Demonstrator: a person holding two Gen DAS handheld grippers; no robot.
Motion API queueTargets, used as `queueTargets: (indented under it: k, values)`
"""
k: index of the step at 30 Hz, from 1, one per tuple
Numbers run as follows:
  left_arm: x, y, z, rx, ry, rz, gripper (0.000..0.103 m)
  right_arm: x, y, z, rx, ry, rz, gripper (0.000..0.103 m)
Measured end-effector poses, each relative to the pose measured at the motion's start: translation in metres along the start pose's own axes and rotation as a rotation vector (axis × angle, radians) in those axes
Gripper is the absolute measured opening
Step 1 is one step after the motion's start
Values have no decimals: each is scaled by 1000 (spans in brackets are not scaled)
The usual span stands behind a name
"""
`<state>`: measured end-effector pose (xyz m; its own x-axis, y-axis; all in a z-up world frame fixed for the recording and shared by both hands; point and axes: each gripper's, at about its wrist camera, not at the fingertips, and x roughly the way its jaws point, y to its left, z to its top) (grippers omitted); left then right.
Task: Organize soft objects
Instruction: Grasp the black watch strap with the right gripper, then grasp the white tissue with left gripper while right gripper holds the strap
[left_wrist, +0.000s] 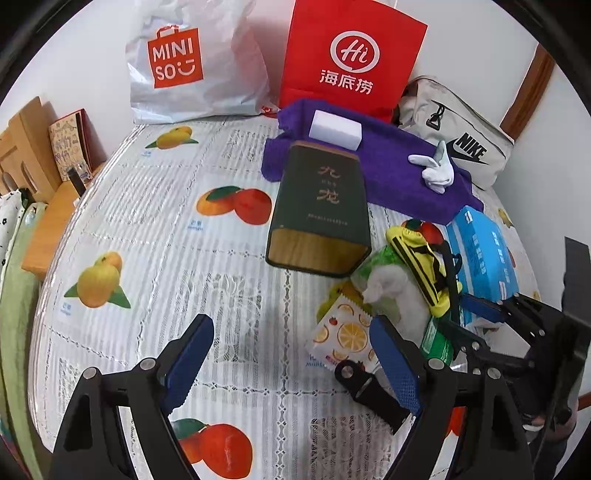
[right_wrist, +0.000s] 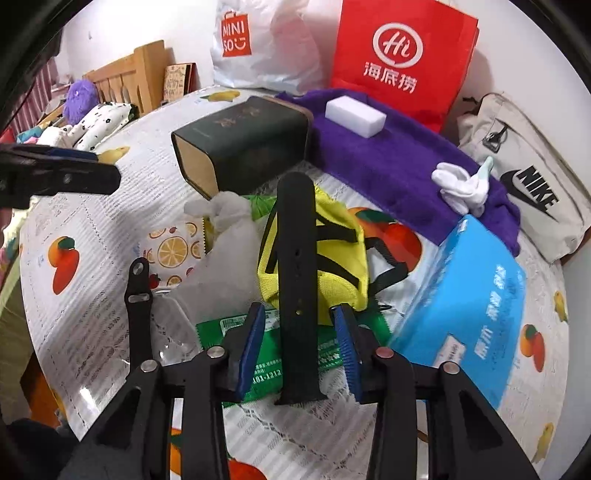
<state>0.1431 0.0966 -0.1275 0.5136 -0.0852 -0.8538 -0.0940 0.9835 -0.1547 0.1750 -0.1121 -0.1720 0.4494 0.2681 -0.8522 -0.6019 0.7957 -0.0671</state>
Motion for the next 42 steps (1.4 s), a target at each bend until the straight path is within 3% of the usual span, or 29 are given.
queueTargets:
  k: [2,9,24,30,37,42]
  values:
    - [2,2,-2,-1,11,3,86,3,0,1,12,10,9,20]
    - [8,6,-8,-8,21,5,86,-13,-7,-1,74,-38,91,20]
    - [30,-40,3,117,-11,-68,85,-58,-24,-17,149,-126,47,20]
    - [37,-44,11,86,-50,-126,84,-69,-30,-20,163,-149,45,20]
    - [58,-46,17,14,-28,-154,74,-66,-37,-24,178,-145,61,20]
    - [71,-47,17,-33,24,-188,61,-61,-40,-27,184,-130,73,20]
